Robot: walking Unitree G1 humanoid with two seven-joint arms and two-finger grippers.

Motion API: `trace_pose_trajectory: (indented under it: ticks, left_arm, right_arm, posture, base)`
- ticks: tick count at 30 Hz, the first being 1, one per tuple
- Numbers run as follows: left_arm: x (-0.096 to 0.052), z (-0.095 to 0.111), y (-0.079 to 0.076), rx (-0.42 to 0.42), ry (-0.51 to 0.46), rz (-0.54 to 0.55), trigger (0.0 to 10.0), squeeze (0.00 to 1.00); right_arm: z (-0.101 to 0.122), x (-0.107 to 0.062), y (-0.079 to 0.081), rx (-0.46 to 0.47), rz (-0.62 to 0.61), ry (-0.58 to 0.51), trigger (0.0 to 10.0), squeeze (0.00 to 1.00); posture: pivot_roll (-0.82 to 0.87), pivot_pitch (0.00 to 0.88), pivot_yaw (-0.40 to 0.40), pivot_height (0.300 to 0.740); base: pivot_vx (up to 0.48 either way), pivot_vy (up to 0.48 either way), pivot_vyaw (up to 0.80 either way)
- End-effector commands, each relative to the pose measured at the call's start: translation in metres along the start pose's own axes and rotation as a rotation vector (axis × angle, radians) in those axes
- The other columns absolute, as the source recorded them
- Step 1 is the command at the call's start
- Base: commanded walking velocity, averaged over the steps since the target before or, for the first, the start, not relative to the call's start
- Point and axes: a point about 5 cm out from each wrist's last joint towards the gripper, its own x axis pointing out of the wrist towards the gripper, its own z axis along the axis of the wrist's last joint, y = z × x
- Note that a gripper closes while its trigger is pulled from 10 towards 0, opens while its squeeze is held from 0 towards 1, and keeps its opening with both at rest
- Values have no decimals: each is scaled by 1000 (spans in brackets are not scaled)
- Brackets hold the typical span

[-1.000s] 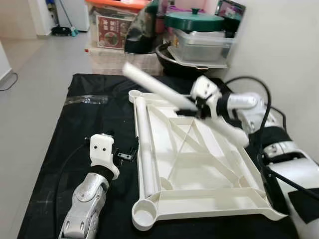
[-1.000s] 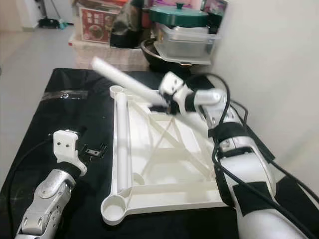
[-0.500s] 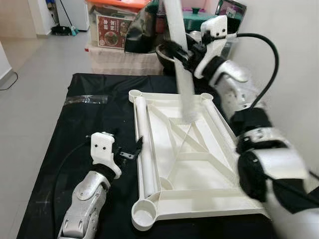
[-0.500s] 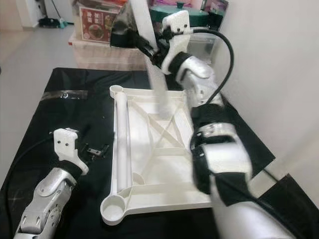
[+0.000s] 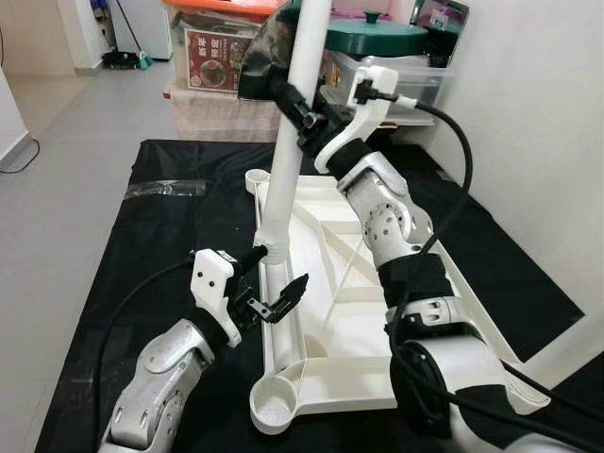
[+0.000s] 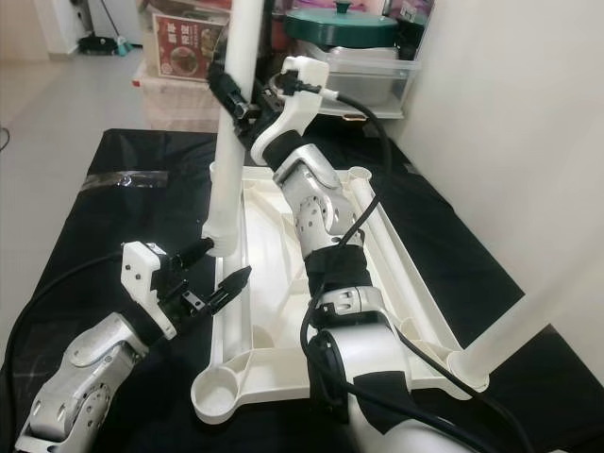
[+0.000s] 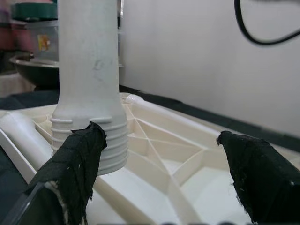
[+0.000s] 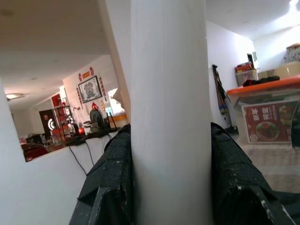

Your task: Building children table

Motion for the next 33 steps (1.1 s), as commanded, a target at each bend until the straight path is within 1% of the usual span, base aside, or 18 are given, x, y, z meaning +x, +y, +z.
trace_pose_trajectory:
  ticks: [1,4,6,10,16,20,24,26,27,28,29,30,31,33]
  left_arm:
    - [2,-3,6,38,25,35,10000,0]
    - [4,3,14,95,18,96,10000,0]
    - [4,6,15,111,14,114,10000,0]
    - [5,14,13,143,-7,127,10000,0]
    - [6,18,11,152,-17,124,10000,0]
    - [8,22,9,172,-22,120,10000,0]
    - [6,15,13,175,15,140,10000,0]
    - [6,15,13,175,15,140,10000,0]
    - [6,14,14,171,22,142,10000,0]
    - [5,12,14,169,30,144,10000,0]
    - [6,11,15,171,37,145,10000,0]
    - [6,11,15,171,37,145,10000,0]
    - [6,10,15,174,42,145,10000,0]
    - [6,9,15,175,46,145,10000,0]
  right_arm:
    - [2,0,9,27,34,-6,0,0]
    - [1,-6,12,20,27,6,0,0]
    - [0,-7,11,15,20,11,0,0]
    - [-1,-10,8,-17,-3,28,0,0]
    - [-3,-12,8,-30,-17,43,0,0]
    - [-6,-15,6,-38,-56,63,0,0]
    - [-3,-15,8,-30,-43,50,0,0]
    - [-3,-15,8,-30,-43,50,0,0]
    - [-2,-16,10,-30,-37,46,0,0]
    - [4,-15,19,-31,18,23,0,0]
    - [6,-15,25,-39,50,18,0,0]
    - [6,-15,25,-39,50,18,0,0]
    - [7,-16,31,-44,82,14,0,0]
    - [8,-16,34,-47,99,13,0,0]
  posture:
    - [86,0,-103,740]
    - [87,0,-104,740]
    - [88,0,-106,740]
    - [94,0,-112,740]
    - [96,0,-113,740]
    - [101,0,-112,740]
    - [101,0,-112,740]
    - [101,0,-112,740]
    - [101,0,-112,740]
    - [94,0,-104,740]
    - [92,0,-101,740]
    - [92,0,-101,740]
    - [92,0,-101,740]
    - [92,0,-101,740]
  base:
    - [0,0,0]
    - [0,0,0]
    - [0,0,0]
    - [0,0,0]
    - [0,0,0]
    - [0,0,0]
    - [0,0,0]
    - [0,0,0]
    - [0,0,0]
    - [0,0,0]
    - [0,0,0]
    - [0,0,0]
    - [0,0,0]
    - [0,0,0]
